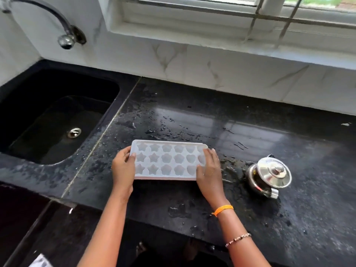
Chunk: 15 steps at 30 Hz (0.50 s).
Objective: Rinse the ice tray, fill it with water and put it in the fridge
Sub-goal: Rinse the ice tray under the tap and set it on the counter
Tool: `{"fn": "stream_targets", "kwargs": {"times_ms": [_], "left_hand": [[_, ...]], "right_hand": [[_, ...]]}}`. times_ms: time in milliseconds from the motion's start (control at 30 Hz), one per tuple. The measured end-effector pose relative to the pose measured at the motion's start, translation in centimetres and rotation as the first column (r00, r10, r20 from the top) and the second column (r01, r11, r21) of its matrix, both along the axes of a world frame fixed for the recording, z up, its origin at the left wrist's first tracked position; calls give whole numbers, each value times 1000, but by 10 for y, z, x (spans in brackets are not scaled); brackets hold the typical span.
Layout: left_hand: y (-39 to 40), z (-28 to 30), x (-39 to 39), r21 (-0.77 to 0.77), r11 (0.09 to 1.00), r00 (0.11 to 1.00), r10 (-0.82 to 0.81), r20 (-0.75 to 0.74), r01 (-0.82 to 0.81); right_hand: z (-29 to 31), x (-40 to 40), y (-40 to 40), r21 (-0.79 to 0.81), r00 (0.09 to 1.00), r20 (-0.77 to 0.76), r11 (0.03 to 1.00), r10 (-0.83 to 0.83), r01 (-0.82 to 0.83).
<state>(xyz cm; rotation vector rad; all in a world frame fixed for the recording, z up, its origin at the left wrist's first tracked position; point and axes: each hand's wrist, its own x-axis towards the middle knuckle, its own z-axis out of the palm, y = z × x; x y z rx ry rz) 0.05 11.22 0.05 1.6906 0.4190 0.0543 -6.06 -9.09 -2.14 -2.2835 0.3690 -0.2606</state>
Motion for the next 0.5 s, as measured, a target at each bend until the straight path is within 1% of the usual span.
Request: {"fn": "stream_targets", "kwargs": {"times_ms": [100, 200, 300, 433, 500], "left_hand": [[40, 1, -6, -130, 986, 995, 101, -25, -104], [82, -1, -14, -199, 957, 977, 206, -49, -212], [135, 3, -19, -240, 926, 956, 288, -51, -292], [203, 14, -22, -245, 916, 948, 316, -48, -318], [248, 18, -23, -251, 912, 945, 325, -42, -325]], "right_hand": [[6, 14, 27, 19, 998, 38, 999, 48, -49], [10, 30, 64, 39, 991, 47, 991, 128, -130], [13, 49, 119, 85, 985, 57, 982, 162, -167], [18, 63, 192, 193, 987, 67, 969, 145, -155], [22, 69, 238, 244, 984, 74, 954, 162, -175]]}}
